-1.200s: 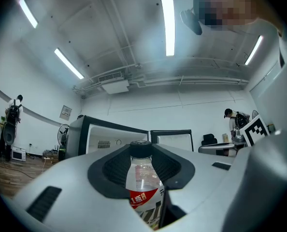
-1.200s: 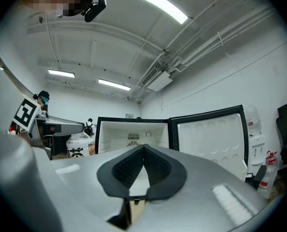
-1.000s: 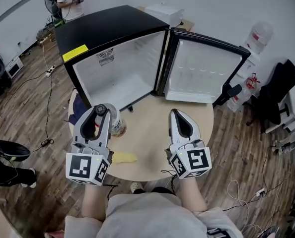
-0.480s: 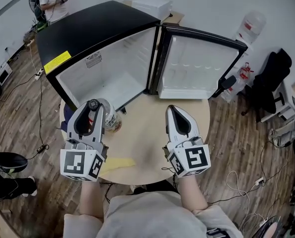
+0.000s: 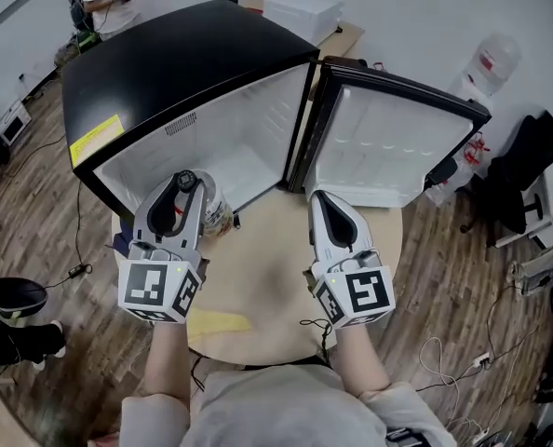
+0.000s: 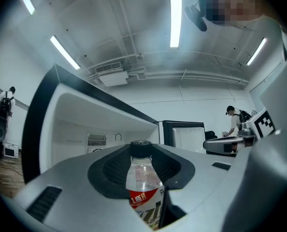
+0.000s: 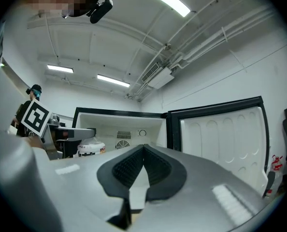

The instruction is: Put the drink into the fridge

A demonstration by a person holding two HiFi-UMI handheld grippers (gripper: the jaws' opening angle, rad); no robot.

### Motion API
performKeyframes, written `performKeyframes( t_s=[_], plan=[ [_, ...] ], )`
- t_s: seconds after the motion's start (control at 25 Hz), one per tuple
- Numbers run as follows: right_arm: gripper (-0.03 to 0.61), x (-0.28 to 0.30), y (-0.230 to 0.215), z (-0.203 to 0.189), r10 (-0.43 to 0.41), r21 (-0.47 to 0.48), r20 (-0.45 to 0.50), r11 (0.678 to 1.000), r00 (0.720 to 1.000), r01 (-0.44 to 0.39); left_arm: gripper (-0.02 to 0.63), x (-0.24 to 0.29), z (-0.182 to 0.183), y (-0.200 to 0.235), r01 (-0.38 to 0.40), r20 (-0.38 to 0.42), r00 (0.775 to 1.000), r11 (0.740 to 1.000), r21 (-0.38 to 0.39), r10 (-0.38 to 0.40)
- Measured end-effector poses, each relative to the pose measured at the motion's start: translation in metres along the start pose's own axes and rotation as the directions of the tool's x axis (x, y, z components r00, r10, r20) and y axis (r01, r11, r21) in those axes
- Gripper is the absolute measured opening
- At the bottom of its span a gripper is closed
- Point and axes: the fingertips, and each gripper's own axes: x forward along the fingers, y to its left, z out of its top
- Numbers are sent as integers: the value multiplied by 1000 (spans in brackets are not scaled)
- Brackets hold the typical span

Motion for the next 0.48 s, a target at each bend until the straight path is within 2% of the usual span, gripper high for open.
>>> performKeyframes(
  t_s=[0.48],
  plan=[
    [11,44,-25,-39,58,45,-62,997,996,-55,138,87,-50,18,-25,-75,997,1000,-9,24]
  ],
)
